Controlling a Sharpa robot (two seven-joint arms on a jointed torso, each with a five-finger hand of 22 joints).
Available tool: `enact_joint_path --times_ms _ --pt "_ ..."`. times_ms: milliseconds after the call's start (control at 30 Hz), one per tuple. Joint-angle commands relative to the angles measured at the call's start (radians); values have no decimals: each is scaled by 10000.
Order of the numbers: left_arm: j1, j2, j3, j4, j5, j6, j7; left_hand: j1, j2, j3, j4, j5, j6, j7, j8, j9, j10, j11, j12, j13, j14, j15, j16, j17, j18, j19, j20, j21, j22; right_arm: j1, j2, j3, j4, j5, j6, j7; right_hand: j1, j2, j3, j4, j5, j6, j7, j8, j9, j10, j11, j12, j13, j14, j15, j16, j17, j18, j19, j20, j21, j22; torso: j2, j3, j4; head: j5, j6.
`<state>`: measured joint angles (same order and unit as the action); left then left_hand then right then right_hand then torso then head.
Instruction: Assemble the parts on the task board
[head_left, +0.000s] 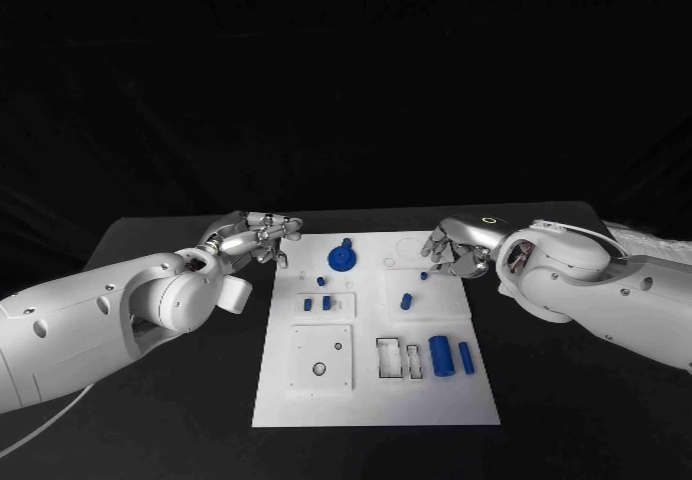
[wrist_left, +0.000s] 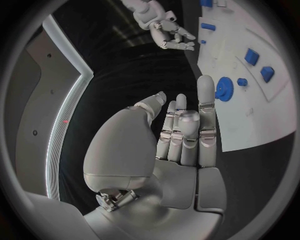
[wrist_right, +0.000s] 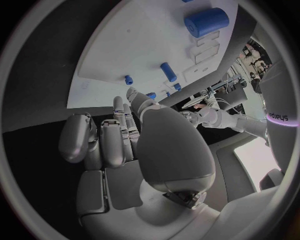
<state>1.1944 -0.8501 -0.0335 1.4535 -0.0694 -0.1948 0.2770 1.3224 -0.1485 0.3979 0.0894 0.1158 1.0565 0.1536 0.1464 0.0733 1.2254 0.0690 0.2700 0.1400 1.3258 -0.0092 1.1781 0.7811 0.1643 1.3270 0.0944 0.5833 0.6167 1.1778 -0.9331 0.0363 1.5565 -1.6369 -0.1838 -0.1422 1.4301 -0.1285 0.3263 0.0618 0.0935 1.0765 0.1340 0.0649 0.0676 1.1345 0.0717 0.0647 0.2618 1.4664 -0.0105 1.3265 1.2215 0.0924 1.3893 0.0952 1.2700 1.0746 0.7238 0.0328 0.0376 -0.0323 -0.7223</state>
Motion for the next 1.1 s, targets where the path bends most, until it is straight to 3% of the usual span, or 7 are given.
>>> enact_joint_path --times_ms 33,233,567,667,733,1100 --pt "-45 -69 -5 195 2292 -97 810 86 125 -157 -46 65 -41 -48 71 -10 -205 -57 463 286 -24 -57 -49 -65 168 15 -102 -85 -40 -38 84 -27 -33 -1244 450 -358 -37 -133 88 -6 -72 -81 4 -26 -5 -92 24 -3 -157 388 52 -49 -52 62 -35 18 -36 -39 1 6 17 -8 -11" --pt "-83 -189 -8 409 2434 -111 888 125 219 -307 -128 75 -115 -65 201 -26 -681 -43 1285 789 -72 -65 -8 -165 166 48 -113 -169 -89 -150 267 -59 -118 -1493 630 -326 -80 -196 249 -4 -93 -53 23 -7 9 -103 56 30 -446 403 67 -84 -107 66 -18 37 -71 -79 20 -1 -8 18 -19" --pt "-92 -287 -8 525 2464 -139 885 251 224 -339 -268 100 -293 -21 276 -42 -1143 -13 1851 1109 -107 -40 39 -233 162 66 -103 -222 -114 -263 407 -68 -163 -1558 950 -226 -119 -171 659 -30 -51 177 2 18 40 163 25 92 -929 435 36 -65 -111 60 52 26 -67 -51 12 3 4 29 -128" --pt "-93 -280 -8 506 2420 -126 896 317 239 -275 -337 517 -339 -2 330 -37 -1313 0 2064 1216 -114 -35 76 -230 162 70 -100 -232 -113 -302 446 -69 -191 -1561 953 -210 -112 -143 807 -60 -90 269 -12 26 49 271 5 102 -1066 440 18 -57 -112 58 69 9 -66 -44 6 1 4 49 -114" --pt "-93 -260 -8 483 2384 -118 890 321 239 -255 -358 613 -368 -5 364 -35 -1397 5 2177 1269 -119 -30 94 -232 160 70 -96 -235 -111 -329 477 -69 -222 -1563 950 -204 -94 -107 896 -80 -159 329 -11 37 57 340 -1 112 -1125 445 12 -45 -102 55 82 2 -57 -29 0 2 9 65 -94" --pt "-92 -184 -7 457 2182 -82 776 367 218 -175 -440 694 -561 55 383 -52 -1661 47 2388 1361 -152 -2 113 -281 154 60 -82 -240 -102 -375 629 -69 -340 -1562 1206 -85 -122 74 1307 -181 -342 759 -125 108 115 799 -121 159 -1383 457 -76 -16 -100 50 121 -70 -47 0 8 12 -2 115 -107"
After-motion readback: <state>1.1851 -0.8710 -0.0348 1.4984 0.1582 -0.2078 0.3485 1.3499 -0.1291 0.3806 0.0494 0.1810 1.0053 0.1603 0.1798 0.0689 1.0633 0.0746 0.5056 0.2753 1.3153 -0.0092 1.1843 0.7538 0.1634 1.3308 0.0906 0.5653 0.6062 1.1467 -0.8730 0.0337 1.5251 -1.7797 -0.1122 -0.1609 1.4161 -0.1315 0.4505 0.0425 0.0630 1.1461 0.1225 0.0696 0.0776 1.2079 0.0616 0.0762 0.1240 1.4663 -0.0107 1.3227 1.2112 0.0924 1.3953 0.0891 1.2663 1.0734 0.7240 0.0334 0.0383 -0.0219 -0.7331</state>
